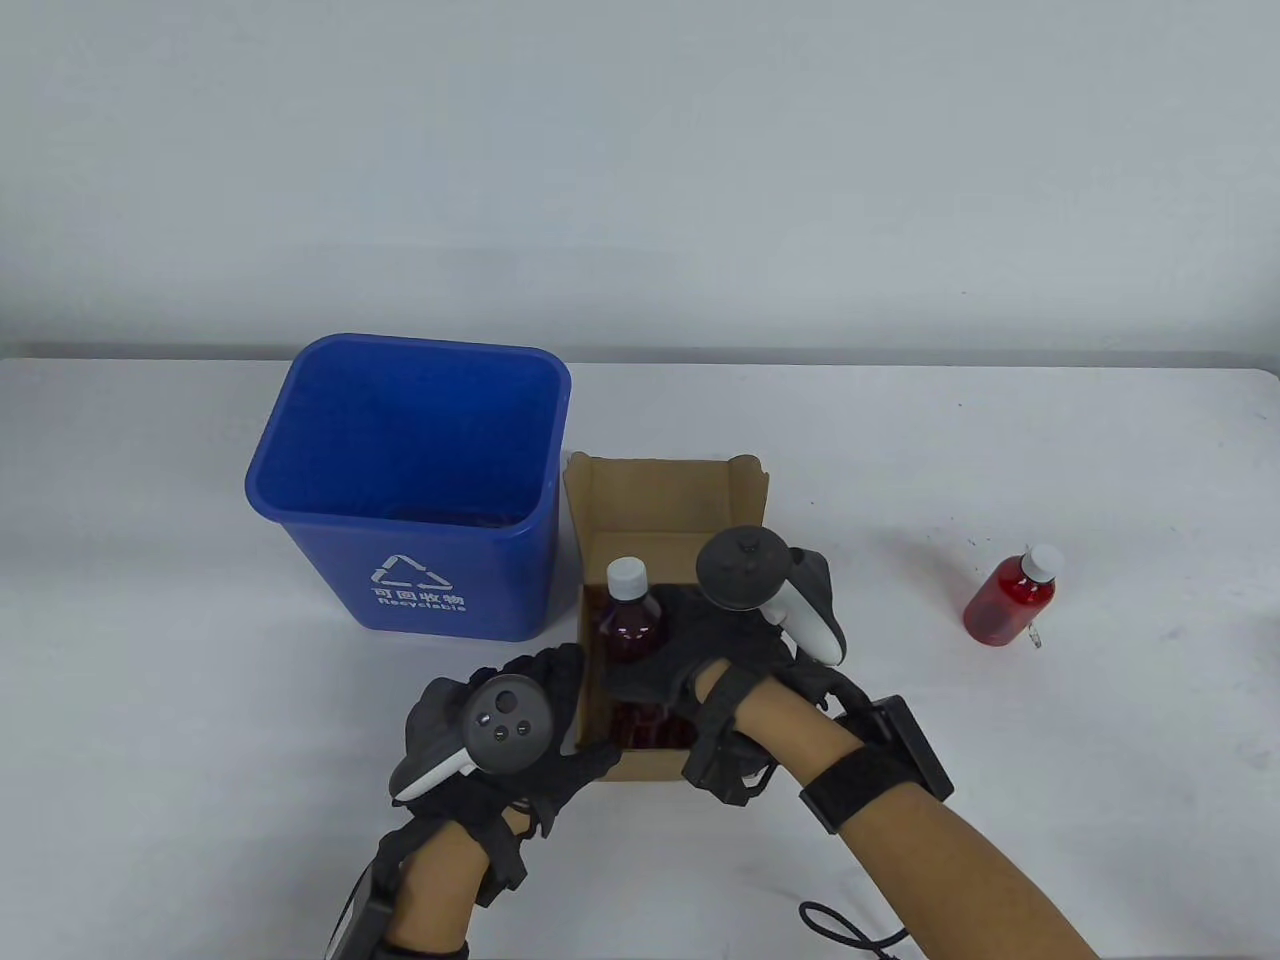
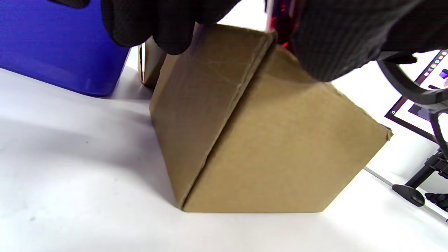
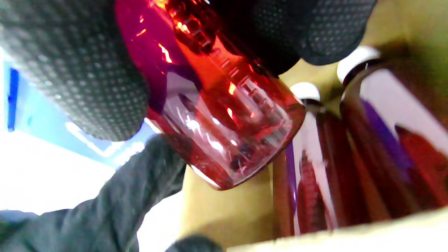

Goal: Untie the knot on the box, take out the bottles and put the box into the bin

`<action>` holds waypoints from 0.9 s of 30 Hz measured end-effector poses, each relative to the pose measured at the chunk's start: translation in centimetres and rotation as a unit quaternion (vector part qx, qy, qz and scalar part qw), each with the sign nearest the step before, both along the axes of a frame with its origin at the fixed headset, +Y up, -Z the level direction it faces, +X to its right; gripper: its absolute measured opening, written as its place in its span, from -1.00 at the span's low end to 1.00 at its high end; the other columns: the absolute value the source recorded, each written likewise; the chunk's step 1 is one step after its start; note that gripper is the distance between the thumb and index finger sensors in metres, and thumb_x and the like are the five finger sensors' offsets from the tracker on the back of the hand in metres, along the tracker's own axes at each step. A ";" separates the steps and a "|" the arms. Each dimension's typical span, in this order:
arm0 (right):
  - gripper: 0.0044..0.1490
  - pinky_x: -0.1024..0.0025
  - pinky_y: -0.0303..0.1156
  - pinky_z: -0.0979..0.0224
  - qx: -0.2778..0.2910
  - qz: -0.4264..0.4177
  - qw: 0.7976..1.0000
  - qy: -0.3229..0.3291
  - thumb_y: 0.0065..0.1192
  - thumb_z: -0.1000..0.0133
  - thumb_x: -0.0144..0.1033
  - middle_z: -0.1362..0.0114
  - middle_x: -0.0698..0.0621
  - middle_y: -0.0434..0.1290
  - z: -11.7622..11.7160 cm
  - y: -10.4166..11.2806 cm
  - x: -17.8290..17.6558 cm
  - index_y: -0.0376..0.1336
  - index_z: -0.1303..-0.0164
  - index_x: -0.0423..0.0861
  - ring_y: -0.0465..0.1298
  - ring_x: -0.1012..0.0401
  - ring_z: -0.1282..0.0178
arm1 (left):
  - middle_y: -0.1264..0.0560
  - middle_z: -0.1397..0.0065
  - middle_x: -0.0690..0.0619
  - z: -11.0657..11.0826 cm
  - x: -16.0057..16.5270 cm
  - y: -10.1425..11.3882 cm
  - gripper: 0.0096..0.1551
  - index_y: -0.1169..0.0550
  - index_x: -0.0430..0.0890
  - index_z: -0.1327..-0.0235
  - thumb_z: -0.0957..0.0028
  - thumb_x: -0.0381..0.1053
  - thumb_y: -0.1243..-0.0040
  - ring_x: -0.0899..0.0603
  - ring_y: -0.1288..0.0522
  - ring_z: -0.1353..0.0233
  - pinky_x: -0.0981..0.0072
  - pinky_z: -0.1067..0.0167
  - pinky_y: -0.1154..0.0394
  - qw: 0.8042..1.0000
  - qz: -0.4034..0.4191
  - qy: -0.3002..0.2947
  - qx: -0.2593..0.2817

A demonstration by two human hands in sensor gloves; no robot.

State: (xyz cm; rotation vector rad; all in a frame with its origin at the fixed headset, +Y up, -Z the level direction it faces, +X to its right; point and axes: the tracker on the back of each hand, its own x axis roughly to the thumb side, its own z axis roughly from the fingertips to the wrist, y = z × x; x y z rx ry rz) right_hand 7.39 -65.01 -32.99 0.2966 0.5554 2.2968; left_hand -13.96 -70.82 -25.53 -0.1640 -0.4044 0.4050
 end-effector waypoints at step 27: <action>0.06 0.18 0.42 -0.12 0.183 0.072 0.949 -0.248 0.60 0.08 0.10 -0.44 -0.10 0.16 -2.3 -3.2 18.3 0.05 -0.43 -0.08 0.40 -0.07 -0.18 | -0.14 -0.64 -0.32 0.0 -0.1 -0.1 0.20 0.01 -0.27 -0.62 -0.01 0.38 -0.20 -0.59 -0.15 -0.60 -0.68 -0.42 0.00 1.000 0.007 -0.002 -0.009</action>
